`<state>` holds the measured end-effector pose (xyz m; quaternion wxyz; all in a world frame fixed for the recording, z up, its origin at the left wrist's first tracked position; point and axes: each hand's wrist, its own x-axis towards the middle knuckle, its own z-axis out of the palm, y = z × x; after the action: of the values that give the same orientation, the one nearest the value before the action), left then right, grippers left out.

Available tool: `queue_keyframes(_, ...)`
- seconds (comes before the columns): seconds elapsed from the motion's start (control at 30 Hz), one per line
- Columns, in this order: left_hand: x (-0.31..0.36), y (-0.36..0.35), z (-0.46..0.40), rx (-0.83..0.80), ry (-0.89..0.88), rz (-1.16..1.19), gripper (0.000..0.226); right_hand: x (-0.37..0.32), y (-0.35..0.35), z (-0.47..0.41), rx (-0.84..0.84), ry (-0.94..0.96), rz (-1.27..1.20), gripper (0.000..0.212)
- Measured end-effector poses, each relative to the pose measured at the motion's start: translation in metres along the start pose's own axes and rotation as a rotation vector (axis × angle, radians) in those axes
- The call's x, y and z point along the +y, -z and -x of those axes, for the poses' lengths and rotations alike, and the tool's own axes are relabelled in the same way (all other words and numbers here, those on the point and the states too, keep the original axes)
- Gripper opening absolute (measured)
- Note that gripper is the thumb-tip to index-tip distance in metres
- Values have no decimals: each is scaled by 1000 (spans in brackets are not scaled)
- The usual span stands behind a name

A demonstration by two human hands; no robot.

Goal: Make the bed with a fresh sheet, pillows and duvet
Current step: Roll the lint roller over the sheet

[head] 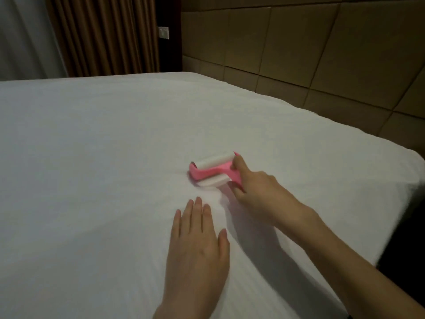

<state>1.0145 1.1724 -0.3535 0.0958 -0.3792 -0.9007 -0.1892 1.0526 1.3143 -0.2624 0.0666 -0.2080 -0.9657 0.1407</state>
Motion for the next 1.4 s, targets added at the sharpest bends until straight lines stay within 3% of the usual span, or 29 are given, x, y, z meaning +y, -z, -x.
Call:
queue_keyframes(0.17,-2,-9,-6,60,-16,16,81,-24,-19,-146,-15,32,-49,36)
queue_keyframes(0.4,-5,-12,-8,155,-81,32,59,-49,-33,-236,-7,-12,-49,61)
queue_keyframes(0.6,-5,-4,-5,102,-36,30,67,-12,-13,-179,-34,91,-37,26)
queue_keyframes(0.8,9,16,-29,25,-27,-125,30,75,38,-4,-111,141,-27,23)
queue_keyframes(0.87,25,21,-49,-13,-27,-97,18,108,59,60,-185,71,-120,22)
queue_keyframes(0.97,55,13,-80,-82,-91,-96,29,187,84,135,-206,-133,-214,31)
queue_keyframes(1.07,76,-5,-109,-156,-53,-45,35,264,82,175,-25,-242,-103,39)
queue_keyframes(1.17,80,-25,-128,-182,-63,-9,40,215,80,153,6,-218,-106,36)
queue_keyframes(1.33,71,-42,-134,-158,-58,-21,71,181,61,37,-19,-112,-43,26)
queue_keyframes(1.4,72,-47,-133,-116,-69,-17,63,174,53,-29,-36,-64,4,25)
